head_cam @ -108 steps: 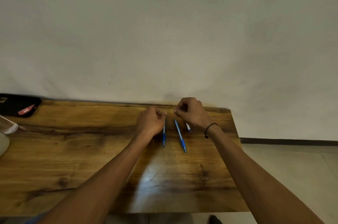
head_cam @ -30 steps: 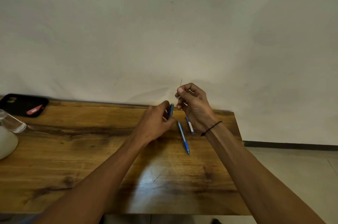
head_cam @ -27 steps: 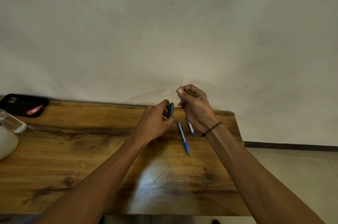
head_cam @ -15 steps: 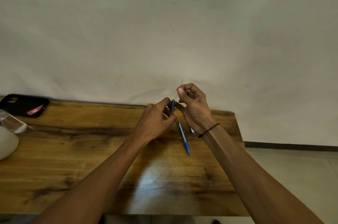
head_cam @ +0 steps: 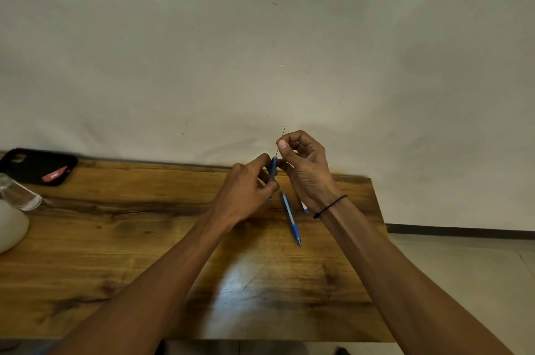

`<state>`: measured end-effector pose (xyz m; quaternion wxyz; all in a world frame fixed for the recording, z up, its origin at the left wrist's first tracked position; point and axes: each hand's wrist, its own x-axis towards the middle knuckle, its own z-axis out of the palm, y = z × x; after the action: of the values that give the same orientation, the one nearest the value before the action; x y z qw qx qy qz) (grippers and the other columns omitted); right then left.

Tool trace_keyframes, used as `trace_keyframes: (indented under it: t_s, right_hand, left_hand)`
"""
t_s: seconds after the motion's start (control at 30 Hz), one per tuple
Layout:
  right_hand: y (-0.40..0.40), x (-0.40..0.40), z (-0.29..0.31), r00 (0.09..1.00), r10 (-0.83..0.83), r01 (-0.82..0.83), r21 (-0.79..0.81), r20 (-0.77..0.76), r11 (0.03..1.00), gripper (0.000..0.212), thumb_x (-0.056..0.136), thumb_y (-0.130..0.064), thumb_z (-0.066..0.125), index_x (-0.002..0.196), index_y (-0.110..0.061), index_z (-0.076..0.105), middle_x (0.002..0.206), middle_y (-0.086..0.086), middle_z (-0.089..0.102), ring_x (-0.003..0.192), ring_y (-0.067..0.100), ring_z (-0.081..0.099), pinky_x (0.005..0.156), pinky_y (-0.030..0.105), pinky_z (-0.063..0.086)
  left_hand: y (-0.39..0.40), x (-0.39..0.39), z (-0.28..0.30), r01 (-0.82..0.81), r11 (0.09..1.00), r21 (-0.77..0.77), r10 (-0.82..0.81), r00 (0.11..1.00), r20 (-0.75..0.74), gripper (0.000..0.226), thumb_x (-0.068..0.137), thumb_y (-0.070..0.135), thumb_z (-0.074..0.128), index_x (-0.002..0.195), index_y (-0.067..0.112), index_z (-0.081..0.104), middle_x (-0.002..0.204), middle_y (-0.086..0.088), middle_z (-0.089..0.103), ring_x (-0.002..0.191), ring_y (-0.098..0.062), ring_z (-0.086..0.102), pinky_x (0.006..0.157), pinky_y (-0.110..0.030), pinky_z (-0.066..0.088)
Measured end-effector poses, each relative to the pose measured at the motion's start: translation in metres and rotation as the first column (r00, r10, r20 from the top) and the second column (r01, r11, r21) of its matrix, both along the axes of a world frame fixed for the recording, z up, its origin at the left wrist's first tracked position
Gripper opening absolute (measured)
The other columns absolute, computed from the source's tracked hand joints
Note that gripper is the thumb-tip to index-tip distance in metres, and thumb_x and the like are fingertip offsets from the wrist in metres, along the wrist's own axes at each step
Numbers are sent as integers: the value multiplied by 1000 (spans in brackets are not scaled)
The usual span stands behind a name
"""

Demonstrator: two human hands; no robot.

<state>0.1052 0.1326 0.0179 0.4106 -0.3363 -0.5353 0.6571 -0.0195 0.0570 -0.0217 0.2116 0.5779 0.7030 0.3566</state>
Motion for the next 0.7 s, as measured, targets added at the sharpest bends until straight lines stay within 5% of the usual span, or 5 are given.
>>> trace_keyframes:
  t_s: [0.7]
  right_hand:
    - [6,4,-13,996,-36,30,78,81,997,13,94,1,69,105,9,70,101,16,71,89,20,70,85,36,61]
  left_hand:
    - [2,-4,-3,-12,1000,25,12,1000,10,30,97,22,70,125,23,59,107,-5,76,82,-16,74,76,-34,65]
